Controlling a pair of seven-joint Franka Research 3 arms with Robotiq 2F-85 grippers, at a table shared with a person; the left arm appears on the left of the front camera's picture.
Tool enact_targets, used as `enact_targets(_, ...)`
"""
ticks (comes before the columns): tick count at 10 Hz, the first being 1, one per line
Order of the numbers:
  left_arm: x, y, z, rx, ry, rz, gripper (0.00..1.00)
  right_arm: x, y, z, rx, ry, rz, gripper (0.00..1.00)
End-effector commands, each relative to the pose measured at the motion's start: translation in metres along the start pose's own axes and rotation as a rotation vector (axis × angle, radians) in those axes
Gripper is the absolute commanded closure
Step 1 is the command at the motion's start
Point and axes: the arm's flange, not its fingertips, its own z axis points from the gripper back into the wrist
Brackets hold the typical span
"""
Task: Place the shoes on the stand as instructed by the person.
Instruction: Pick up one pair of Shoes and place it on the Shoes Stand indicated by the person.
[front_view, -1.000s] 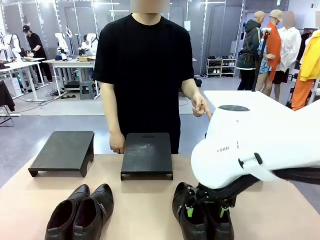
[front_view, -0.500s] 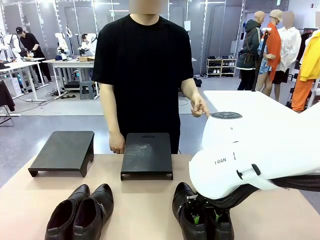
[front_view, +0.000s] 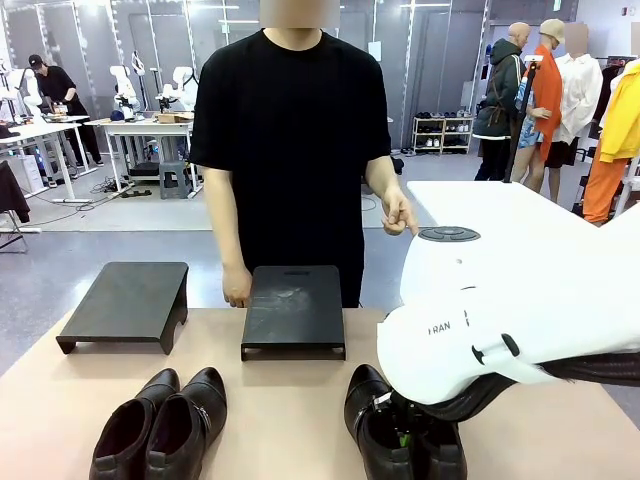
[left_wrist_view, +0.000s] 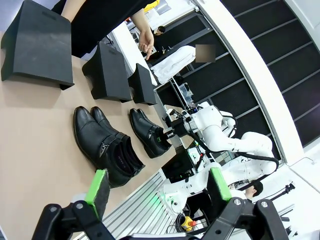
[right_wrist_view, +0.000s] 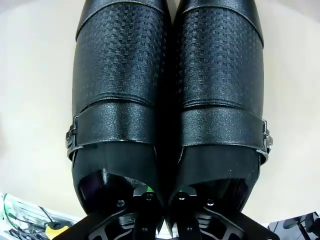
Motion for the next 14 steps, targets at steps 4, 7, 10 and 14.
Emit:
enact_targets(4,0.0,0.0,0.002,-0.019,-0.006,-0.018,0.0,-0.002,-0.01,0.064,-0.032,-0.126,-0.005,1.0)
enact_targets(7,0.0,0.0,0.002,-0.019,-0.006,-0.018,0.0,-0.001,-0.059,0.137,-0.07,-0.235,0.021,1.0)
enact_targets(10,0.0,0.0,0.002,-0.019,-0.006,-0.018,0.0,0.009,-0.118,0.173,-0.055,-0.305,0.027,1.0)
enact_targets(14,0.0,0.0,0.002,-0.019,-0.006,-0.018,0.0,0.005,-0.141,0.181,-0.058,-0.34,0.04,1.0)
